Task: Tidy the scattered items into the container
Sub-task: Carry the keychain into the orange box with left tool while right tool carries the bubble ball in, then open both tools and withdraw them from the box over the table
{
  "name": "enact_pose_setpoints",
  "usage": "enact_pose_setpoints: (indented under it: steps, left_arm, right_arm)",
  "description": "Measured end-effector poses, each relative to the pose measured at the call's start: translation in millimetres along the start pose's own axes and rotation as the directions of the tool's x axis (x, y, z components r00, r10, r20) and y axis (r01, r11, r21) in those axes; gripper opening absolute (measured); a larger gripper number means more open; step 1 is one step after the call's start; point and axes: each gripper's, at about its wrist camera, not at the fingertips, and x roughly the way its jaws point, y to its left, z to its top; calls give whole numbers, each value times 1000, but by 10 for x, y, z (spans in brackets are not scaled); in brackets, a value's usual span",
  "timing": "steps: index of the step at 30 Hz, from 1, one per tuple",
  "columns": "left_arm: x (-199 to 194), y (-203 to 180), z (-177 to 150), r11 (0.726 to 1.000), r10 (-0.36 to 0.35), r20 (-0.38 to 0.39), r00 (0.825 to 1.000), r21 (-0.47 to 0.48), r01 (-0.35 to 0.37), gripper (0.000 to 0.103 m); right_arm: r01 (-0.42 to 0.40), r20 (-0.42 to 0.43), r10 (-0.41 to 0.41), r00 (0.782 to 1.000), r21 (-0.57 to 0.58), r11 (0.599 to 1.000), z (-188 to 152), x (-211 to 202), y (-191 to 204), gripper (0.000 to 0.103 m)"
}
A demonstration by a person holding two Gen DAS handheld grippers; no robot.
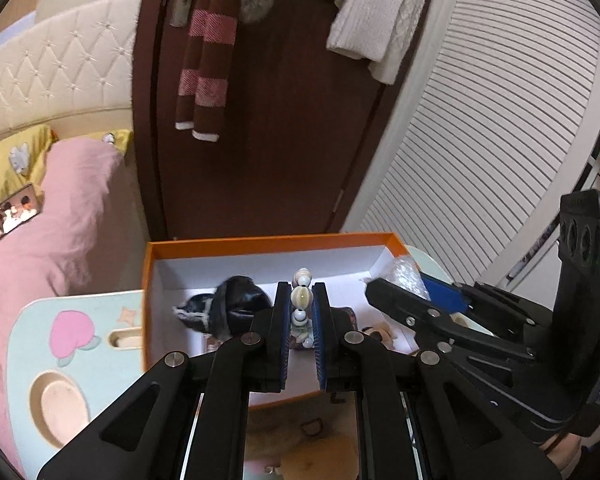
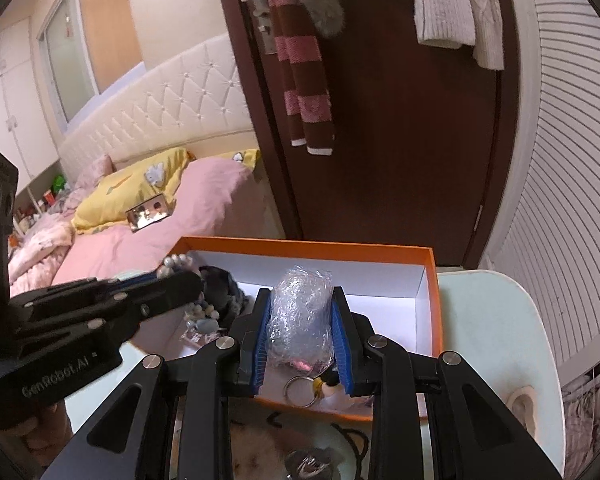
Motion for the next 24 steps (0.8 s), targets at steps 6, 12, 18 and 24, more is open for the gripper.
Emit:
enact_pose_setpoints:
  steps: [6, 12, 18, 24]
  left_arm:
    - [39, 91, -17, 998, -8, 2, 1000, -54, 8, 59]
    - [-159, 120, -101, 998, -27, 30, 999, -54, 28, 65]
    - [-255, 114, -241, 999, 26, -10, 1000, -42, -27, 65]
    - [-462, 103, -450, 996, 93, -37, 995, -8, -93, 65]
  right_arm:
    - [51, 30, -53, 998, 68, 996, -23, -9, -159, 60]
    - [68, 54, -73, 996, 84, 994, -12, -77, -252, 64]
    - [49, 41, -53, 998, 84, 995, -75, -150, -225, 64]
    - [70, 36, -73, 997, 60, 996, -187, -340, -194, 64]
